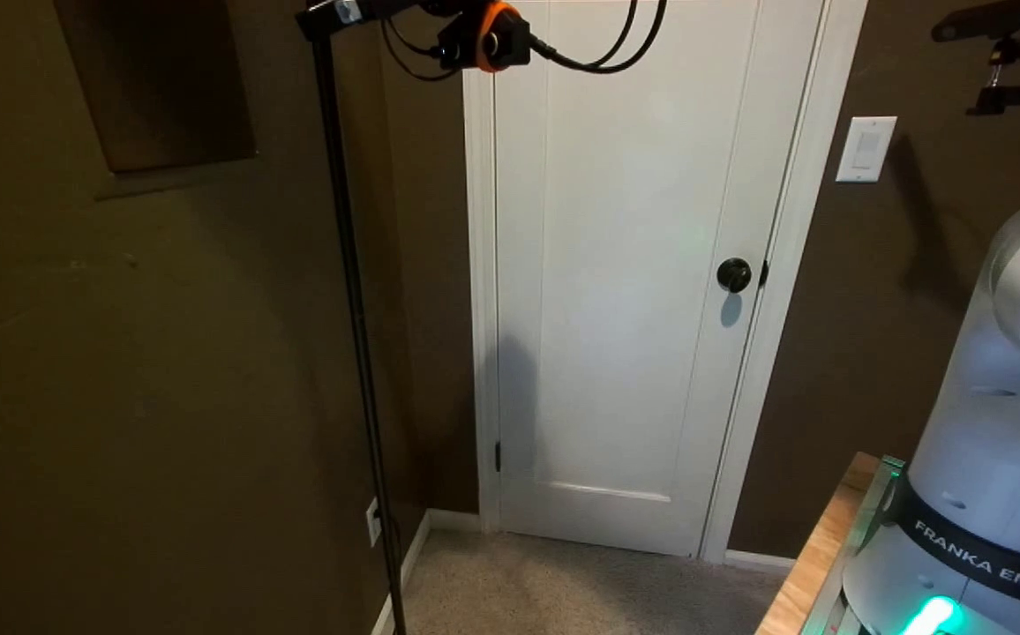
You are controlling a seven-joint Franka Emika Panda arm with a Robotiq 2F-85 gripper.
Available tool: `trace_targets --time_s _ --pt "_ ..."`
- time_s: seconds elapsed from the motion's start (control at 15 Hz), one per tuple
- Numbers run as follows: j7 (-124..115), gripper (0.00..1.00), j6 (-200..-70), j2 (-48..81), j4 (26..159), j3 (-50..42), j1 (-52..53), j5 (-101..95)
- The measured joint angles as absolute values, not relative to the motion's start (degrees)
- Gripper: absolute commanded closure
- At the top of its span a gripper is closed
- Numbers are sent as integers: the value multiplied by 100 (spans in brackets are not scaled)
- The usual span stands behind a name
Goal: Move the lamp to the left
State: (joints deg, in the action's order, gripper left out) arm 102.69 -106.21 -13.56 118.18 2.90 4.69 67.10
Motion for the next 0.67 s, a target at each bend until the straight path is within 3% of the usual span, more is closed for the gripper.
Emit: trace_targets --time_s 0.67 --pt "10314 95 -10623 -1172 11792 562 666 6710"
